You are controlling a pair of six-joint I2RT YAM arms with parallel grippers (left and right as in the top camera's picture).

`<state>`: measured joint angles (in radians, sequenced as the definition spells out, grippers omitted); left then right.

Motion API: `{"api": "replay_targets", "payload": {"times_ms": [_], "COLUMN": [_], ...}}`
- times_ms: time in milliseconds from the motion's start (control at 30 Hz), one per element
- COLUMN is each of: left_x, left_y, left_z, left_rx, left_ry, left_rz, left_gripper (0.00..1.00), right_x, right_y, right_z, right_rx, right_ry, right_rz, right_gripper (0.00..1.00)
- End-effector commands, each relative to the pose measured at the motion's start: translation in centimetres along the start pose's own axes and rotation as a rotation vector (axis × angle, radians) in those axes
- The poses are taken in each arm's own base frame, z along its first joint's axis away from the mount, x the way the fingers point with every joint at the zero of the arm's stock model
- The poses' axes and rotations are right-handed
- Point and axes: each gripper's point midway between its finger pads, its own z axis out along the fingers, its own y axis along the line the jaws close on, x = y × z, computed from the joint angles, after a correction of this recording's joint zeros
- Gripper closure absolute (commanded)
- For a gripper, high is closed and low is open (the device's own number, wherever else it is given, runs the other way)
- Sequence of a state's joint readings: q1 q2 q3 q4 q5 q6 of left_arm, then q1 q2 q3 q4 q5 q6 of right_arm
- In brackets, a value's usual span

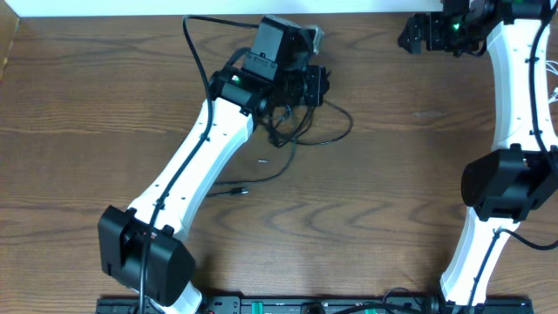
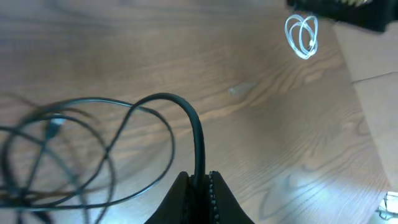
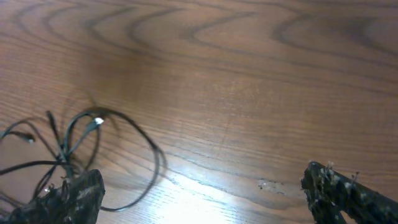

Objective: Untangle cables

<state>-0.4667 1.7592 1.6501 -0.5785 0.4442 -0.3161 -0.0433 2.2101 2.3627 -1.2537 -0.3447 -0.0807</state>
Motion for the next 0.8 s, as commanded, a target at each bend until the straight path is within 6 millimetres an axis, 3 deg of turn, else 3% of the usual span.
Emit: {"api": "replay_targets", "payload": {"times_ms": [0, 200, 433, 600, 767], "left_x": [-4.5, -6.5, -7.7, -8.0, -7.8], "left_y": [-3.6, -5.3, -5.3, -4.0, -2.6], "left_z": [-6.3, -12.7, -19.3, -22.1, -22.6], "left_rx": [0.075, 0.099, 0.08, 0.041, 0.007], "left_ry": [-0.186, -0.333, -0.474, -0.525, -0.52], "left_rz": [0.064, 0.104, 0.117, 0.098, 0.068], "left_gripper": [0.86, 0.72, 0.6, 0.57, 0.57], "right_x": [0.2, 0.3, 0.7, 1.4, 2.5], "right_y": [1.2, 3.0, 6.5, 9.5, 13.1], "right_z": [0.4, 1.0, 1.8, 2.4, 3.3], "right_rx": [-0.017, -0.035, -0.068, -0.108, -0.15], "right_ry": [0.013, 0.022, 0.041, 0.063, 0.093], "right_rz": [-0.026, -0.057, -0.114, -0.158, -0.216], "right_gripper": [0.01, 0.01, 0.01, 0.01, 0.01]}}
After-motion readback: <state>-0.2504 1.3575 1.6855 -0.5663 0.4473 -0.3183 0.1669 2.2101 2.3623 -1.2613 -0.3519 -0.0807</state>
